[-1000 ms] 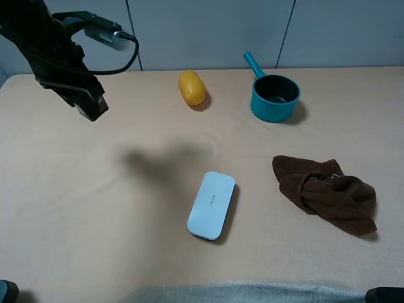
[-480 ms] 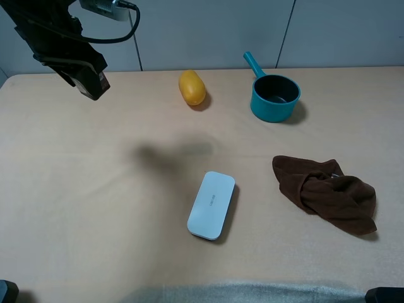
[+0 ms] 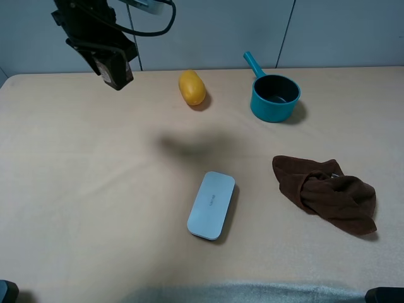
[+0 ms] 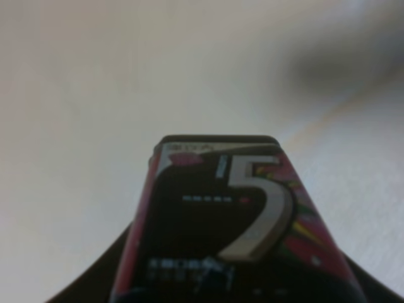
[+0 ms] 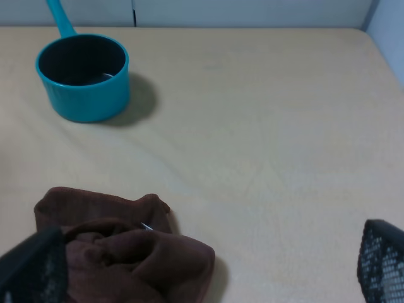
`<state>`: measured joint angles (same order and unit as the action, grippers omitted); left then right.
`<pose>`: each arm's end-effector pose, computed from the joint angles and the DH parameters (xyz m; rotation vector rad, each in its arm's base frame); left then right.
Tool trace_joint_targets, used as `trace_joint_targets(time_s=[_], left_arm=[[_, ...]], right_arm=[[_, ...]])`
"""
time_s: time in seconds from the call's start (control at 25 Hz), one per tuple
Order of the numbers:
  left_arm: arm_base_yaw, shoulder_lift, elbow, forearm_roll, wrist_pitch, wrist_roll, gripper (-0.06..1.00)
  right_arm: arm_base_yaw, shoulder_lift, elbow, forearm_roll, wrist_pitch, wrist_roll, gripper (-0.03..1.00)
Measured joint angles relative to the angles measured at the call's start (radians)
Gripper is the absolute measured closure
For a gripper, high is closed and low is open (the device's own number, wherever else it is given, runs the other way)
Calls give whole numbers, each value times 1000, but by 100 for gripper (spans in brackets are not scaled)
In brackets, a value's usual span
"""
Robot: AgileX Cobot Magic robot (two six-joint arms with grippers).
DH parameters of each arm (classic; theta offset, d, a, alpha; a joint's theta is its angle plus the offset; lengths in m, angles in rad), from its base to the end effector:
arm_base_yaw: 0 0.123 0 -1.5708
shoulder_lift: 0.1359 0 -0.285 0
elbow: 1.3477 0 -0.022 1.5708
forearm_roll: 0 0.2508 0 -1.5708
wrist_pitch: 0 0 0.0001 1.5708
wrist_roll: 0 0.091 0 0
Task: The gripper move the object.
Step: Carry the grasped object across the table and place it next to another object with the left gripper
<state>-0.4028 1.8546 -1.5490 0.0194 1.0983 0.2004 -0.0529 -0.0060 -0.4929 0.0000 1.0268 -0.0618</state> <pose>0.3580 -0.1509 0.2623 0.8667 2.7538 -0.0108 -0.0036 0.0002 0.2781 -0.0090 2.0122 -0.0731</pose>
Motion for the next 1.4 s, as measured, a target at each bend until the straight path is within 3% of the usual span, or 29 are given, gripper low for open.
trace_joint_targets(time_s=[0.24,0.48,0.96,1.4], left_arm=[[-62,112,-160,1,59,-6,48],[-77,182,-240,-9,60,-27,48],[-67,292,-290,7,50,-50,48],[-9,371,-307,1,-68,-49,48]], right_arm=[[0,0,0,0,0,0,28],[0,0,0,0,0,0,28],[0,0,0,0,0,1,28],[0,0,0,0,0,1,28]])
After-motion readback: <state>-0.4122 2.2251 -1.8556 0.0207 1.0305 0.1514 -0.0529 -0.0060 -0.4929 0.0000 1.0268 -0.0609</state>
